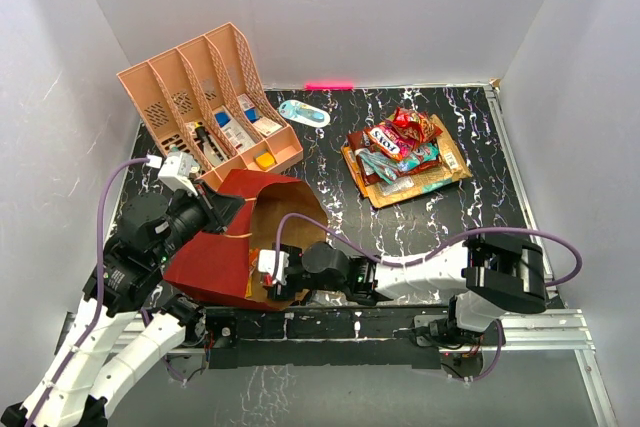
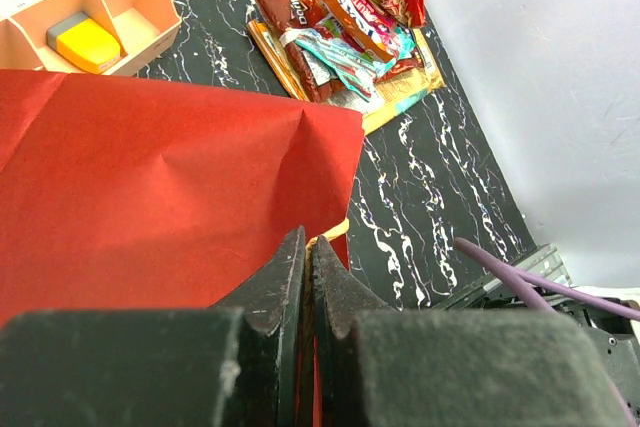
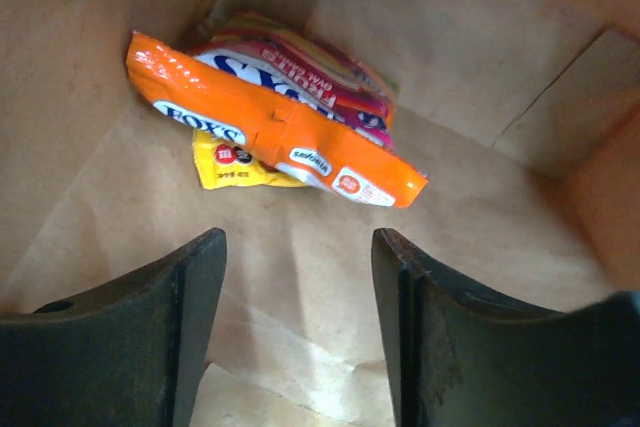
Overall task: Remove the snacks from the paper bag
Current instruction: Take out the snack from the paper bag.
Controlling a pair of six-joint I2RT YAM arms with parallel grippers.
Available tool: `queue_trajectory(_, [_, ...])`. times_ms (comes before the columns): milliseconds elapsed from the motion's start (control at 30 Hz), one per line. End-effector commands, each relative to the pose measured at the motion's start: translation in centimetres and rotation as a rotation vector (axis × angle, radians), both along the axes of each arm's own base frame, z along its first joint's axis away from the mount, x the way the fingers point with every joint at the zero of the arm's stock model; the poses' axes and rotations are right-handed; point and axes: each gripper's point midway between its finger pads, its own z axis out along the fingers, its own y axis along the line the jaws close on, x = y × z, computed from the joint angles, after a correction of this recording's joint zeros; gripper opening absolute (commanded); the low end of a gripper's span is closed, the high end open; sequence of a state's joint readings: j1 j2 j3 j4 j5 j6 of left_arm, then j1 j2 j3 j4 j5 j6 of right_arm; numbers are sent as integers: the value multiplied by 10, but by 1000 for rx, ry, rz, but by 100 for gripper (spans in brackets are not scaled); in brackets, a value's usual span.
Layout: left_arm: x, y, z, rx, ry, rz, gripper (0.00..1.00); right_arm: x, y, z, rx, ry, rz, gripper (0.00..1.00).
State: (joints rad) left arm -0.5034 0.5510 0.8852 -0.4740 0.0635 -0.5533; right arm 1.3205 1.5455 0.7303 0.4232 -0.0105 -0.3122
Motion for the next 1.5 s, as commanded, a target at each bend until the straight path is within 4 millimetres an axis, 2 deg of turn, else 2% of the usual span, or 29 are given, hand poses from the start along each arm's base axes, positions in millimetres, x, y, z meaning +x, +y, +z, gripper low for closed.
queue_trajectory(0, [-2, 2, 0, 11, -3, 1, 0, 15, 6, 43, 143, -136, -18, 68])
queue_trajectory(133, [-1, 0, -3, 12, 5, -8, 0, 20, -3, 34, 68, -310, 69, 82])
queue_trajectory(333, [1, -2, -1, 13, -1, -17, 0, 36, -3, 38, 32, -536, 317, 88])
queue_trajectory(433, [-1, -1, 0, 8, -4, -15, 0, 37, 10, 36, 11, -609, 423, 89])
queue_trajectory(533, [-2, -2, 3, -3, -11, -17, 0, 26, 25, 23, -23, -629, 569, 89])
queue_trajectory(733, [-5, 0, 6, -15, -15, -13, 0, 31, 58, 24, -9, -645, 616, 86])
queue_trajectory(867, [-7, 1, 8, -34, -23, -7, 0, 30, 66, 2, -80, -607, 676, 78])
queue_trajectory(967, [-8, 1, 9, -44, -27, -8, 0, 30, 68, -5, -95, -596, 684, 74])
queue_trajectory(1033, [-8, 1, 9, -46, -29, -8, 0, 32, 71, -7, -98, -586, 670, 68])
queue_trajectory(1133, [-8, 1, 10, -50, -34, -7, 0, 37, 72, -10, -106, -573, 639, 52])
queue_trajectory(1233, [-7, 2, 11, -55, -39, 3, 0, 39, 70, -2, -71, -564, 587, 35])
queue_trajectory(1333, [-5, 3, 13, -61, -50, 15, 0, 50, 66, 12, -20, -557, 479, 19])
queue_trajectory(1400, [-4, 4, 13, -64, -52, 22, 0, 59, 59, 20, -1, -547, 404, 11])
queue_trajectory(1467, [-2, 3, 12, -65, -50, 25, 0, 72, 51, 33, 25, -543, 300, 8])
